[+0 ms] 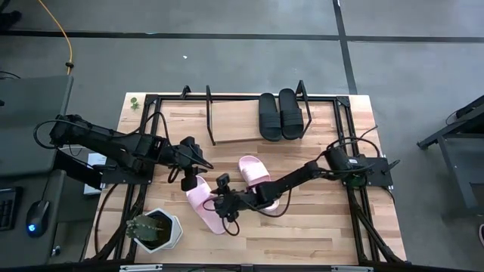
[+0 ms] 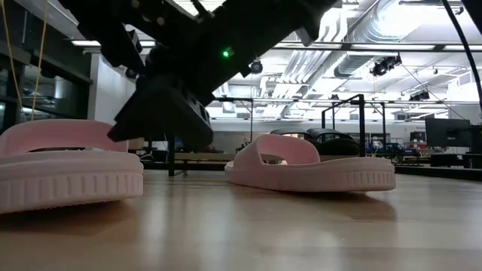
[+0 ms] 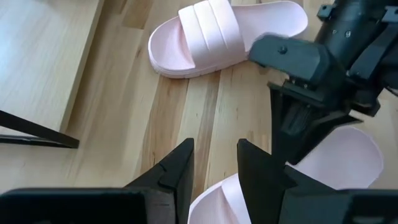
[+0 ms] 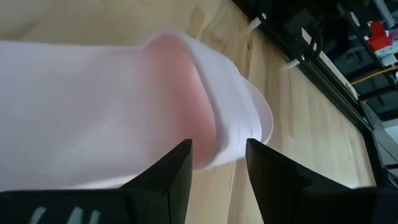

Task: Pick and place slides into the shelf
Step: Put the left pink slide on the shelf

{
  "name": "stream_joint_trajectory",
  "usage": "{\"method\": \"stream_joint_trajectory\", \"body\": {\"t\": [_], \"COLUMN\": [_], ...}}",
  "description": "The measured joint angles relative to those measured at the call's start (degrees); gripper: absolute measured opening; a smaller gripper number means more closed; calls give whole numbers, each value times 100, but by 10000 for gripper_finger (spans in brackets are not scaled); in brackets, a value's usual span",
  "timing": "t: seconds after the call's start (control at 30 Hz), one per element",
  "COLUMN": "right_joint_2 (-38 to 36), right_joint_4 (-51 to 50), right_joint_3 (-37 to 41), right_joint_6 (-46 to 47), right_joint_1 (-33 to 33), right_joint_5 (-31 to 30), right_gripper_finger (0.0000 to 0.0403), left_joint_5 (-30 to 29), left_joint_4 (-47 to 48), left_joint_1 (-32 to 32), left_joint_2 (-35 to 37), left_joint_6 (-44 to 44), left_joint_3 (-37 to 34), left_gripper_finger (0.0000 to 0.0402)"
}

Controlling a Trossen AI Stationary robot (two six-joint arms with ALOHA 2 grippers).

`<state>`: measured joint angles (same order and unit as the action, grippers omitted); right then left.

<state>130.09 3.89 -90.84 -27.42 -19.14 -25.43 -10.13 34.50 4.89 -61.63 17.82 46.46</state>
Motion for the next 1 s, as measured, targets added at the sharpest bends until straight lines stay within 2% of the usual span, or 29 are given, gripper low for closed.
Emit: {"method": "stream_joint_trajectory", "body": {"t": [0.5, 0.77, 1.0], "right_joint_2": [9, 275, 301], "right_joint_4": [79, 458, 463], "right_joint_3": [-19, -21, -23], "right_joint_6": [193, 153, 185], "right_joint_1": [87, 120, 160], "right_joint_5": [35, 50, -200], "right_gripper_finger": [142, 142, 142], "left_joint_5": [1, 1, 1], "left_joint_4": [-37, -57, -64], "left_joint_1": [0, 0, 0], "left_joint_2": [0, 0, 0], "left_joint_6": [0, 0, -4], "left_joint_3": [0, 0, 0], "left_gripper_finger": [108, 108, 108]}}
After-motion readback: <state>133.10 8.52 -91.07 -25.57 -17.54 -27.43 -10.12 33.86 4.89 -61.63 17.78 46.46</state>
